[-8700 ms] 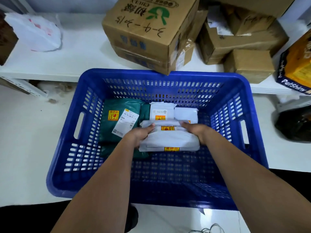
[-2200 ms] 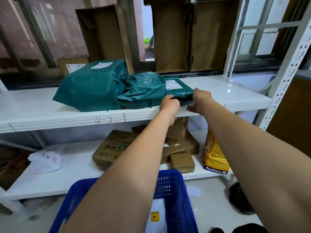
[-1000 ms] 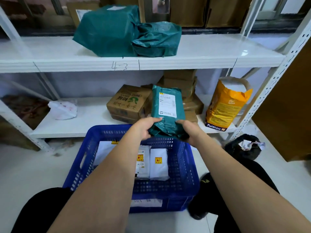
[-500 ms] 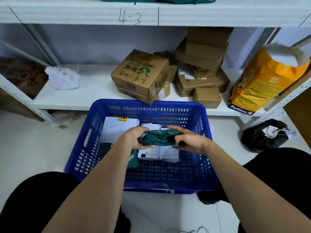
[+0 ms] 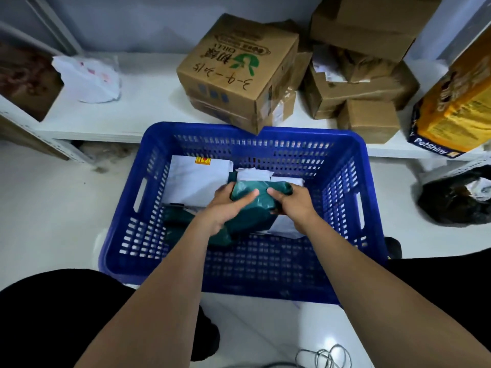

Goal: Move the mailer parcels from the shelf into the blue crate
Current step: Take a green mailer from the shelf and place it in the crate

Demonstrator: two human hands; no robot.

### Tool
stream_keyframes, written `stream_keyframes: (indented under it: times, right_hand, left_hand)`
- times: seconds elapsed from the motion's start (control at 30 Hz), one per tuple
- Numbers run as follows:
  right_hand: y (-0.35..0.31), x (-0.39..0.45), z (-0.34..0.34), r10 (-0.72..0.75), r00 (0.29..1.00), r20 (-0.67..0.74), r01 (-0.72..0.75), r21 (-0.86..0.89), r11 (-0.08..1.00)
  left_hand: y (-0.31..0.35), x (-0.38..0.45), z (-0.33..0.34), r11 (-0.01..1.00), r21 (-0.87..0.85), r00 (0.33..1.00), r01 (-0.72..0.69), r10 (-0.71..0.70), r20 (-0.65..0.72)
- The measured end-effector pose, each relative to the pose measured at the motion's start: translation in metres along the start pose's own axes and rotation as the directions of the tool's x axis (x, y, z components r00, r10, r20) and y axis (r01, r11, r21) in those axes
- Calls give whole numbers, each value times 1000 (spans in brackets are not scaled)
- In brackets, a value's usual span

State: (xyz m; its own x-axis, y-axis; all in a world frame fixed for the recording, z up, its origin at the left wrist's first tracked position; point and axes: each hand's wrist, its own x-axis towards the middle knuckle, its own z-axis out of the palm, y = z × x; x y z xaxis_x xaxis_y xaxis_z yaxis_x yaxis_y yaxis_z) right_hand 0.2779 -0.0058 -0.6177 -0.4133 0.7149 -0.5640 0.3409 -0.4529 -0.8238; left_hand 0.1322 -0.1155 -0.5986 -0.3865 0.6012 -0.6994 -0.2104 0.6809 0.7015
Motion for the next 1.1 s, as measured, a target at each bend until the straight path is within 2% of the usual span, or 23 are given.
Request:
stream_keyframes:
  times: [0.03,0.1,0.17,0.23,0.4,0.43,0.47,0.5,0.57,0.6,0.63,0.7,0.73,0.77,0.8,0.87,0.9,0.93,1.03,1.1]
  right_hand:
    - [0,3,4,-12,1000,-28,11,-13,1000]
    - [0,6,12,-59,996,-68,53,-85,995]
    - [1,9,17,-113,987,-111,94,-167,982]
    - [2,12,21,-138,979,-148,94,-270,958]
    - [-3,15,27,-208,966,-155,57,-655,754]
    - [-3,12,28,-243,957,-160,40,-755,655]
    - [-2,8,30,-333,929,-163,30,-862,506]
    - [1,3,32,-488,863,-129,50,-940,337]
    - [10,-7,42,-735,666,127,234,-971,44]
    - [18,-11,47,-758,599,257,346,-937,-44]
    - [25,-13,51,-718,613,330,408,-910,-70]
    - [36,-17,57,-589,748,306,365,-931,-20]
    - [37,-15,58,-555,789,264,323,-946,10]
    - [34,-13,58,-538,812,226,295,-954,44]
    - [29,-12,58,-512,834,207,280,-957,69]
    - [17,-6,57,-437,868,236,283,-958,45]
    - [12,-1,56,-402,880,254,291,-956,34]
    - [6,2,56,-381,890,249,292,-955,57]
    - [5,11,57,-385,896,221,301,-940,160]
    - [10,12,61,-381,913,146,261,-926,272]
  left_hand:
    - [-3,2,4,995,37,994,-94,96,-53]
    - [-11,10,9,981,-18,964,-191,184,-193]
    - [-18,15,14,972,-67,935,-224,195,-296]
    - [-22,18,19,966,-89,925,-242,202,-322]
    - [-23,22,32,964,107,866,-244,266,-423]
    - [-22,22,32,961,153,859,-230,275,-433]
    - [-23,23,33,962,177,855,-206,265,-446]
    - [-25,23,32,964,189,843,-185,254,-474]
    - [-29,24,30,966,202,803,-159,245,-543]
    - [-30,23,30,966,203,785,-158,248,-568]
    - [-30,23,31,966,198,771,-168,254,-584]
    - [-30,21,31,965,196,775,-177,259,-576]
    - [-29,20,32,957,232,771,-176,280,-572]
    - [-31,20,32,924,344,743,-169,349,-572]
    - [-31,18,33,843,511,686,-165,471,-554]
    - [-37,17,37,612,759,613,-222,693,-380]
    - [-38,16,39,528,803,619,-275,736,-272]
    - [-37,12,39,510,803,645,-307,732,-219]
    - [-38,17,29,540,801,728,-259,654,-206]
    - [-39,24,24,607,764,774,-219,585,-243]
